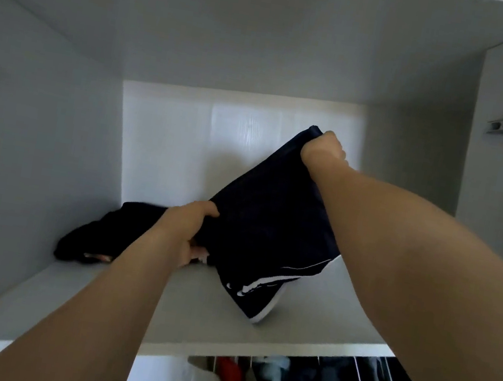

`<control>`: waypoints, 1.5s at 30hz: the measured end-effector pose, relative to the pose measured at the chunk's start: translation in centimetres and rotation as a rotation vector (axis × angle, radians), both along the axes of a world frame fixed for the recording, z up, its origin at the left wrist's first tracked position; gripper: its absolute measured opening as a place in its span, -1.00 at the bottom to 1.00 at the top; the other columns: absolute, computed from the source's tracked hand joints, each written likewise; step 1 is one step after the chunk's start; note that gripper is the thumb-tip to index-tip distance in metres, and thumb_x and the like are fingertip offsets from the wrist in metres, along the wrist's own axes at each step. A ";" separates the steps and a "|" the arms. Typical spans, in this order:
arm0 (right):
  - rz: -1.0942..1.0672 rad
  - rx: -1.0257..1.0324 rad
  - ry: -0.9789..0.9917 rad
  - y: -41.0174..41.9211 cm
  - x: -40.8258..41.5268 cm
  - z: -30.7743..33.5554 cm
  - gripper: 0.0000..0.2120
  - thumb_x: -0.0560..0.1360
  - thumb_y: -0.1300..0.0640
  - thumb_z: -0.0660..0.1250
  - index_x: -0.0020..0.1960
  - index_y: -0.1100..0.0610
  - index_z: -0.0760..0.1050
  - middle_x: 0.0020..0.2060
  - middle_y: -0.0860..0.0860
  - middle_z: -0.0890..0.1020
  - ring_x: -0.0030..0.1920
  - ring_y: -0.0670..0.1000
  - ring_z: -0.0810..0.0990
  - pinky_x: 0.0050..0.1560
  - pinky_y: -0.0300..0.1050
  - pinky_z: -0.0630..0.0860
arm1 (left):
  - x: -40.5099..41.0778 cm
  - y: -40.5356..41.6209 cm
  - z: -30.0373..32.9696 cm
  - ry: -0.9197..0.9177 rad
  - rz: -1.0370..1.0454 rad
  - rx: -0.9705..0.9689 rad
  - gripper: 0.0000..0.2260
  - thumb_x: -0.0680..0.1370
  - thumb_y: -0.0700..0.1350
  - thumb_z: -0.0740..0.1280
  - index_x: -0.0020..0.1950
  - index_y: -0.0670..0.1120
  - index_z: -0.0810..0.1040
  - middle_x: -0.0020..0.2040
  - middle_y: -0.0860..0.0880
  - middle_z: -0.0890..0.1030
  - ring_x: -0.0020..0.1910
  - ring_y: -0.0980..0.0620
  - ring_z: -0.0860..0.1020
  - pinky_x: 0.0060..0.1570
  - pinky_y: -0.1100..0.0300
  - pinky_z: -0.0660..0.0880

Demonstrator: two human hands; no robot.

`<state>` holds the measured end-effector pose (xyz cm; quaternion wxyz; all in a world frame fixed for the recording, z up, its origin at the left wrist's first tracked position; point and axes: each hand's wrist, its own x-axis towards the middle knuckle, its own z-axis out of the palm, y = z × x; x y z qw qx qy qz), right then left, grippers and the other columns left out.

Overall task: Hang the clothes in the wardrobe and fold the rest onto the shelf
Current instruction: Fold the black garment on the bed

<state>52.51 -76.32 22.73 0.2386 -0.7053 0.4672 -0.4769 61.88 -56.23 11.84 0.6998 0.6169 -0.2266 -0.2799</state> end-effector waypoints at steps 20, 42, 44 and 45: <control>0.504 -0.021 0.716 -13.9 17.8 -14.2 -0.68 0.55 0.04 0.26 0.25 0.15 0.48 0.22 0.10 0.53 0.17 0.10 0.50 0.17 -0.07 0.42 | 12.7 -12.3 -0.9 -0.430 -0.154 0.873 -0.74 0.57 0.06 0.19 0.01 -0.12 0.49 -0.36 -0.08 0.58 -0.49 -0.02 0.57 -0.55 0.31 0.42; 0.342 0.652 0.172 -21.2 16.2 -11.7 -0.76 0.61 0.15 0.11 -0.13 0.24 0.45 -0.15 0.17 0.58 -0.11 0.12 0.56 0.10 0.01 0.50 | 24.0 -28.1 -2.9 -0.497 0.110 0.448 -0.68 0.62 -0.27 0.13 0.35 -0.33 0.41 0.28 -0.26 0.50 0.25 -0.21 0.49 0.13 0.09 0.44; 0.332 0.649 0.190 -21.8 16.8 -12.3 -0.76 0.57 0.10 0.10 -0.14 0.19 0.46 -0.15 0.15 0.56 -0.09 0.11 0.51 0.03 -0.05 0.46 | 24.2 -28.7 -3.4 -0.508 0.125 0.496 -0.66 0.65 -0.24 0.07 0.41 -0.28 0.35 0.40 -0.20 0.41 0.37 -0.15 0.39 0.28 0.14 0.31; 0.324 0.647 0.185 -22.1 17.2 -12.8 -0.76 0.56 0.10 0.07 -0.15 0.18 0.44 -0.16 0.14 0.54 -0.11 0.09 0.49 -0.05 -0.08 0.43 | 24.8 -29.1 -4.0 -0.515 0.098 0.533 -0.65 0.66 -0.23 0.06 0.42 -0.27 0.35 0.41 -0.20 0.40 0.38 -0.15 0.38 0.30 0.16 0.29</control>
